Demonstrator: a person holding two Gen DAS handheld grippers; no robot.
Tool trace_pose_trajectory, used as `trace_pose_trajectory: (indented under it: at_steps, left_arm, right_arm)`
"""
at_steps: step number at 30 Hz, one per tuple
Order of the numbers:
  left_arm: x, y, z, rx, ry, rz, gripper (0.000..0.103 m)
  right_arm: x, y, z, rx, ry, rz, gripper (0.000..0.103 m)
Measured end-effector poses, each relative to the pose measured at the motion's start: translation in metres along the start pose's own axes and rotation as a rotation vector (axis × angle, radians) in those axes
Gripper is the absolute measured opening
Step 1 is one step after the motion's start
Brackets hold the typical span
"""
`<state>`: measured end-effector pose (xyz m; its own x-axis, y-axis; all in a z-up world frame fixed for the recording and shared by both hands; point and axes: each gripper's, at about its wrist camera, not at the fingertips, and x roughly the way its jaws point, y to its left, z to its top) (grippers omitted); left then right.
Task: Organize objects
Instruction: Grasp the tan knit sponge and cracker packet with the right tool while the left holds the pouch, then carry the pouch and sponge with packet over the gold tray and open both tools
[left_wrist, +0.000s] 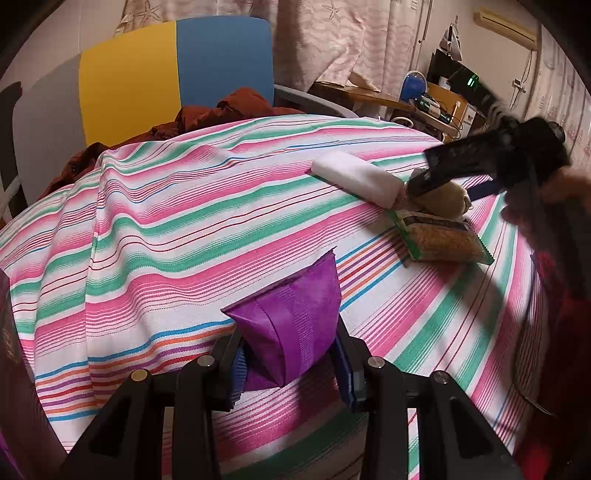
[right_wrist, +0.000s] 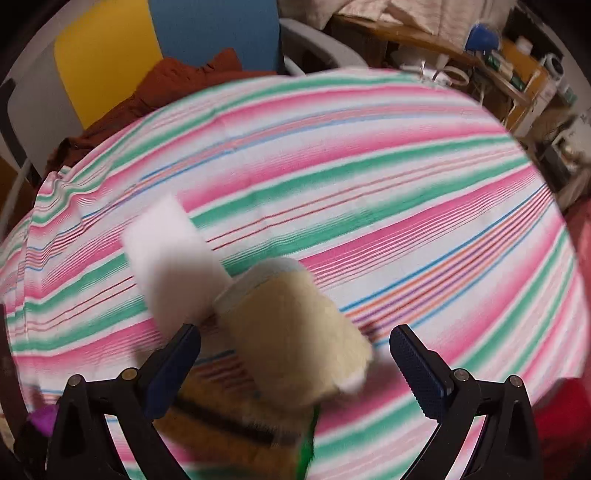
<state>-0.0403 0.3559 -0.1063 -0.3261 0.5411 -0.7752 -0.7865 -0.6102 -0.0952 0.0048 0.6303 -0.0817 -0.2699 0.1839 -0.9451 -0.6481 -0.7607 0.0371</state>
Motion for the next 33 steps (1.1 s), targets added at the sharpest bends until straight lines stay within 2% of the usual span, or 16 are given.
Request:
trace_pose_trajectory:
  at_steps: [2, 3, 4, 11, 13, 17, 22, 24, 26, 28, 33]
  left_arm:
    - [0.001, 0.000, 0.000, -0.002, 0.000, -0.002, 0.040]
    - [0.001, 0.000, 0.000, -0.001, 0.000, 0.000, 0.040]
    - [0.001, 0.000, 0.000, 0.002, 0.000, 0.003, 0.040]
    - [0.001, -0.003, 0.000, 0.010, 0.000, 0.013, 0.040]
    - [0.001, -0.003, 0.000, 0.009, 0.000, 0.012, 0.040]
    - [0.001, -0.002, 0.000, 0.005, 0.000, 0.006, 0.040]
    - [0.000, -0.002, 0.000, 0.009, 0.000, 0.008, 0.040]
    - [0.000, -0.002, 0.000, 0.010, -0.001, 0.009, 0.040]
    - [0.000, -0.002, 0.000, 0.010, -0.001, 0.009, 0.040]
    - [0.000, -0.002, 0.000, 0.011, -0.001, 0.010, 0.040]
    - [0.000, -0.003, -0.001, 0.017, -0.002, 0.016, 0.040]
  right_arm:
    - [0.005, 0.001, 0.001, -0.037, 0.006, -0.051, 0.080]
    - [0.005, 0.001, 0.002, -0.052, -0.006, -0.042, 0.068]
    - [0.005, 0.000, 0.002, -0.049, -0.010, -0.038, 0.066]
    - [0.007, -0.015, 0.003, -0.010, 0.005, 0.015, 0.067]
    - [0.007, -0.019, 0.002, 0.006, 0.007, 0.033, 0.071]
    - [0.006, -0.025, 0.000, 0.012, 0.003, 0.040, 0.071]
    - [0.005, -0.027, -0.005, -0.025, -0.014, 0.030, 0.077]
    - [0.002, -0.027, -0.005, -0.043, -0.013, 0.015, 0.074]
    - [-0.002, -0.030, -0.006, -0.046, -0.022, -0.007, 0.065]
    - [-0.005, -0.036, -0.006, -0.028, -0.025, -0.002, 0.061]
    - [-0.024, -0.048, -0.004, 0.001, -0.101, 0.000, 0.060]
